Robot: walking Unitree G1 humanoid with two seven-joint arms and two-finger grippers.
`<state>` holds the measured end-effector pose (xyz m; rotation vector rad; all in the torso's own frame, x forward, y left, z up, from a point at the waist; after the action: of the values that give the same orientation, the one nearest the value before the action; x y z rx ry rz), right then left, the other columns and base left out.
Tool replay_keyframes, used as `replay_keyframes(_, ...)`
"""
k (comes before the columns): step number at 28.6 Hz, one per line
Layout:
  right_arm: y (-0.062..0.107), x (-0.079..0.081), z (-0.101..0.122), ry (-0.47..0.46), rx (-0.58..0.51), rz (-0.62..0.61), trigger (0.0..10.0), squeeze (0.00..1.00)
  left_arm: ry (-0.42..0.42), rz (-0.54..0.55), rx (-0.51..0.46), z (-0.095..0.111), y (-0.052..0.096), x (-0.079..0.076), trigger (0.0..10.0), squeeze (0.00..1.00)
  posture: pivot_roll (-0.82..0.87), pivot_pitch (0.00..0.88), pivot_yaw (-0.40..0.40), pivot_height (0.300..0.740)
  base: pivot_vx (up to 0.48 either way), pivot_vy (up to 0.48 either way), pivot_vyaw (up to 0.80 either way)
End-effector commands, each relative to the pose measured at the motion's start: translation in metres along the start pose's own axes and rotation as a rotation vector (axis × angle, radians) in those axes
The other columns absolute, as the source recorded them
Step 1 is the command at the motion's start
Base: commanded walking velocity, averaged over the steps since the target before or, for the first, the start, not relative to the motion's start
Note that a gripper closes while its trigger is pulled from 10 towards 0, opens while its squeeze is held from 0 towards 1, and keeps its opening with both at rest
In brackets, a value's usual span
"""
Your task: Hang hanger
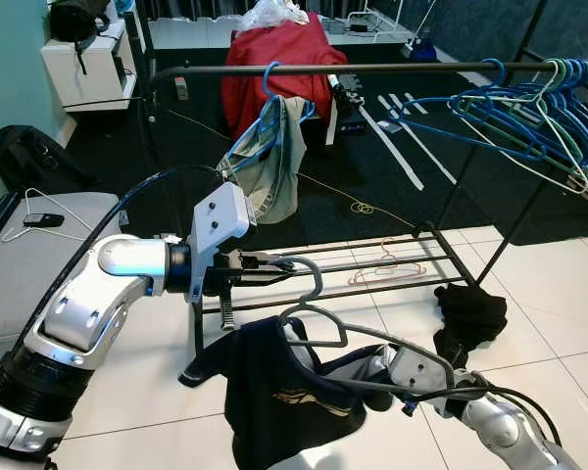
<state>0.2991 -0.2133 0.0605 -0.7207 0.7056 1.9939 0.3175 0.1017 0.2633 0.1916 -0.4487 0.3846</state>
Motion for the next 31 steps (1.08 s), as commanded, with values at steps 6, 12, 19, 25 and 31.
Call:
replay_keyframes(6, 0.001, 0.011, -0.002, -0.124, 0.007, -0.039, 0.0, 0.00, 0.073, 0.160, -0.105, 0.008, -0.001, 0.022, 0.0, 0.00, -0.07, 0.113, -0.011, 0.740, 0.000, 0.000, 0.00)
replay_keyframes(12, 0.005, 0.040, -0.020, -0.288, 0.133, 0.070, 0.0, 0.00, 0.181, 0.055, -0.343, 0.029, 0.008, 0.014, 0.0, 0.00, -0.07, 0.114, -0.009, 0.740, 0.000, 0.000, 0.00)
replay_keyframes(19, 0.011, 0.057, -0.035, -0.386, 0.246, 0.139, 0.0, 0.00, 0.231, -0.055, -0.430, 0.035, 0.014, 0.003, 0.0, 0.00, -0.07, 0.114, -0.011, 0.740, 0.000, 0.000, 0.00)
replay_keyframes(25, 0.013, 0.045, -0.036, -0.375, 0.236, 0.034, 0.0, 0.00, 0.248, -0.140, -0.376, 0.027, 0.015, -0.008, 0.0, 0.00, -0.07, 0.119, -0.012, 0.740, 0.000, 0.000, 0.00)
replay_keyframes(31, 0.010, 0.017, -0.020, -0.332, 0.099, -0.085, 0.0, 0.00, 0.166, -0.214, -0.182, 0.004, 0.008, -0.025, 0.0, 0.00, -0.07, 0.119, -0.011, 0.740, 0.000, 0.000, 0.00)
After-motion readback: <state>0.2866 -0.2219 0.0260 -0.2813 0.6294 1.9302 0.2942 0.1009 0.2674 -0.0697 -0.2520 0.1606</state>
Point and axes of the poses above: a point about 5 cm out from each wrist's last joint towards the gripper, its own y axis pointing back from the gripper into the wrist, its own z axis along the axis of the wrist's last joint, x = y × z, the point moved 2 cm from there along -y, pointing out of the wrist towards the gripper
